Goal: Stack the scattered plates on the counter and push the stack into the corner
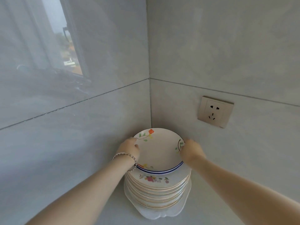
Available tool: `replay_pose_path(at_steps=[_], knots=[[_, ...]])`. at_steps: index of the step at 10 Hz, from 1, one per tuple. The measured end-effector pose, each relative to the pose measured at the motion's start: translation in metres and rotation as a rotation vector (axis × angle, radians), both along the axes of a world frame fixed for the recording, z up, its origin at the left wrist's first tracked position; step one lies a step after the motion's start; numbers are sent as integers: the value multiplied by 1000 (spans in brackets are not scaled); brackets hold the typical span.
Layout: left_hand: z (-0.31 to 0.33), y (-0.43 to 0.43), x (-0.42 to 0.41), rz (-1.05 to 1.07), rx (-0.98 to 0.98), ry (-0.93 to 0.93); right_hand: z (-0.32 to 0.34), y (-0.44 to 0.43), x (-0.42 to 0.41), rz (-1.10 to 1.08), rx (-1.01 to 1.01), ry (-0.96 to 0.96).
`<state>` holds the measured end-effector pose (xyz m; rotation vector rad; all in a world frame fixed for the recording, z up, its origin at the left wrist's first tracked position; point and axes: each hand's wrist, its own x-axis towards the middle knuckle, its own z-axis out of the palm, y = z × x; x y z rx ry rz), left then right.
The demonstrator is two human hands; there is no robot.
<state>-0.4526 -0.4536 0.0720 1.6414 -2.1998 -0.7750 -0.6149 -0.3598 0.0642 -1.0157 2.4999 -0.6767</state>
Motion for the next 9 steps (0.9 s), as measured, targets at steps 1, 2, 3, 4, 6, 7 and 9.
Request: replay_pose_path(at_steps=[1,2,3,4,6,7,9], knots=[[-8,6,1,11,-18,82,-6,7,-4,-27,-42,-16],[-11,10,3,-11,-53,81,-7,13,-4,-17,-78,5],[-15,11,5,-51,-70,58,-9,17,-3,7,-96,40],[-17,9,7,-123,-99,-12,-10,19,-1,8,-95,50],[-8,22,14,-225,-243,-213,-2,26,5,29,-7,47],[8,43,16,-222,-306,-263,17,43,14,84,136,103],[70,112,27,-320,-168,-489,86,112,52,405,475,337]])
